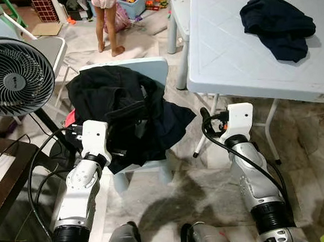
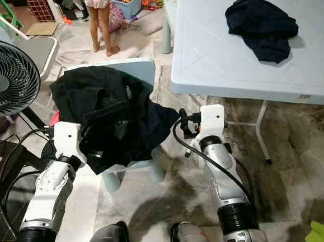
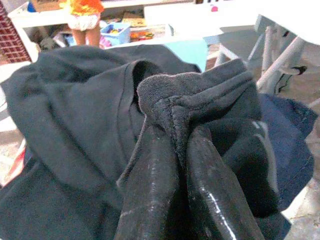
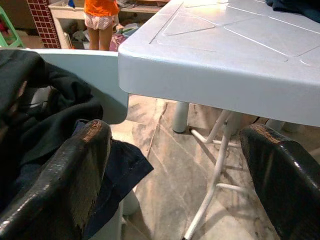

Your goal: Hang hanger

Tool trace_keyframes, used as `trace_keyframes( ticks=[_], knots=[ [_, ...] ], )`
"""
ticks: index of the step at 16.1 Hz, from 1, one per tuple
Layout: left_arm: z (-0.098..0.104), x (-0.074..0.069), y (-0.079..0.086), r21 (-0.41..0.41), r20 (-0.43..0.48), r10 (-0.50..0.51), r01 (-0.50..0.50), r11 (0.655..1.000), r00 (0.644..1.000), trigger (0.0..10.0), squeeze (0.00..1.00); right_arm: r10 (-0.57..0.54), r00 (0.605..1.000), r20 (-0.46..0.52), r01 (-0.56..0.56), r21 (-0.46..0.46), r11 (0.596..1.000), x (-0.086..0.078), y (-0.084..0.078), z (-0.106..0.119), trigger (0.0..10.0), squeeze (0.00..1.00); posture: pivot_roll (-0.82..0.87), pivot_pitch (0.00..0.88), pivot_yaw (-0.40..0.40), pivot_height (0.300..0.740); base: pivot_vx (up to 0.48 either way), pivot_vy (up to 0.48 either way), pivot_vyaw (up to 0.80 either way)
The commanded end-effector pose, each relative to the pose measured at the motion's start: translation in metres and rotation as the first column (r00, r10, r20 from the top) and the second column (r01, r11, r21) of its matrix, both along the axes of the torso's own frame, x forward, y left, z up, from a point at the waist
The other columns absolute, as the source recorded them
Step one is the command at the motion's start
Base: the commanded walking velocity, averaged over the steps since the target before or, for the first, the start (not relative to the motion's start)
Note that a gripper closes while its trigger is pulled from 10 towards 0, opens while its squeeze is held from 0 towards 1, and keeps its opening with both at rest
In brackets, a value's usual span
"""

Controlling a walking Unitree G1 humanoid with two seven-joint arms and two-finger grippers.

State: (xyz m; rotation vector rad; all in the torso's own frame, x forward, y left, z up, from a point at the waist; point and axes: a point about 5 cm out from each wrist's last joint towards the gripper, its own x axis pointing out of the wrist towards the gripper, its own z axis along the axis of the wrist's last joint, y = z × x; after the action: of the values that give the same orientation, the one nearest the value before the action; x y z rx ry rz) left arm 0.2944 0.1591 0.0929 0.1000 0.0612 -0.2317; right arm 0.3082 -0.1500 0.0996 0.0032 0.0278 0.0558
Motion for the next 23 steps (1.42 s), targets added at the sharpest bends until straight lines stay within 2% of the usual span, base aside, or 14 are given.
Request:
trace_keyframes(
  ticks=[1, 3, 4, 5, 6, 9, 12, 14, 15, 20, 23],
  knots=[
    [0.004, 0.000, -0.006, 0.003, 0.005, -0.032, 0.032, 0.999, 0.999, 10.0, 0.00, -0.027, 1.000, -0.003, 0.027, 0.033, 0.999, 0.004, -0.002, 0.001, 10.0, 0.00, 0.02, 0.095, -0.008, 0.740, 0.000, 0.000, -0.80],
    [0.007, 0.004, -0.004, -0.009, -0.008, -0.022, 0.021, 1.000, 1.000, 10.0, 0.00, -0.068, 0.998, 0.013, 0.067, 0.027, 0.997, 0.007, -0.011, 0.005, 10.0, 0.00, 0.01, 0.097, -0.013, 0.740, 0.000, 0.000, -0.80],
    [0.008, 0.008, 0.001, -0.055, -0.039, 0.037, -0.039, 0.998, 0.999, 10.0, 0.00, -0.088, 0.996, 0.015, 0.087, 0.028, 0.996, 0.008, -0.015, 0.006, 10.0, 0.00, 0.01, 0.096, -0.017, 0.740, 0.000, 0.000, -0.80],
    [0.014, 0.014, 0.005, -0.047, -0.005, 0.075, -0.075, 0.996, 0.997, 10.0, 0.00, -0.108, 0.994, 0.019, 0.108, 0.015, 0.994, 0.008, -0.019, 0.006, 10.0, 0.00, 0.01, 0.096, -0.018, 0.740, 0.000, 0.000, -0.80],
    [0.018, 0.015, 0.004, -0.027, 0.040, 0.056, -0.055, 0.998, 0.998, 10.0, 0.00, -0.114, 0.993, 0.019, 0.114, 0.010, 0.993, 0.009, -0.020, 0.006, 10.0, 0.00, 0.01, 0.093, -0.020, 0.740, 0.000, 0.000, -0.80],
    [0.027, 0.018, 0.003, -0.051, 0.057, 0.015, -0.012, 0.999, 0.998, 10.0, 0.00, -0.118, 0.993, 0.026, 0.118, 0.001, 0.993, 0.010, -0.020, 0.006, 10.0, 0.00, 0.01, 0.088, -0.020, 0.740, 0.000, 0.000, -0.80],
    [0.041, 0.020, -0.008, -0.044, 0.095, -0.085, 0.089, 0.995, 0.992, 10.0, 0.00, -0.121, 0.991, 0.052, 0.122, -0.011, 0.992, 0.012, -0.019, 0.011, 10.0, 0.00, 0.01, 0.082, -0.020, 0.740, 0.000, 0.000, -0.80],
    [0.036, 0.020, -0.017, 0.014, 0.077, -0.163, 0.162, 0.987, 0.984, 10.0, 0.00, -0.120, 0.991, 0.064, 0.121, -0.014, 0.993, 0.014, -0.019, 0.013, 10.0, 0.00, 0.01, 0.078, -0.021, 0.740, 0.000, 0.000, -0.80],
    [0.032, 0.019, -0.017, 0.038, 0.073, -0.163, 0.161, 0.986, 0.984, 10.0, 0.00, -0.121, 0.990, 0.068, 0.122, -0.016, 0.992, 0.015, -0.019, 0.014, 10.0, 0.00, 0.01, 0.078, -0.020, 0.740, 0.000, 0.000, -0.80],
    [0.032, 0.017, -0.018, 0.026, 0.072, -0.163, 0.161, 0.987, 0.984, 10.0, 0.00, -0.125, 0.989, 0.080, 0.127, -0.020, 0.992, 0.014, -0.019, 0.014, 10.0, 0.00, 0.01, 0.079, -0.018, 0.740, 0.000, 0.000, -0.80],
    [0.031, 0.017, -0.021, 0.021, 0.074, -0.168, 0.167, 0.986, 0.983, 10.0, 0.00, -0.128, 0.988, 0.087, 0.131, -0.026, 0.991, 0.015, -0.019, 0.015, 10.0, 0.00, 0.00, 0.081, -0.019, 0.740, 0.000, 0.000, 0.00]
  ],
)
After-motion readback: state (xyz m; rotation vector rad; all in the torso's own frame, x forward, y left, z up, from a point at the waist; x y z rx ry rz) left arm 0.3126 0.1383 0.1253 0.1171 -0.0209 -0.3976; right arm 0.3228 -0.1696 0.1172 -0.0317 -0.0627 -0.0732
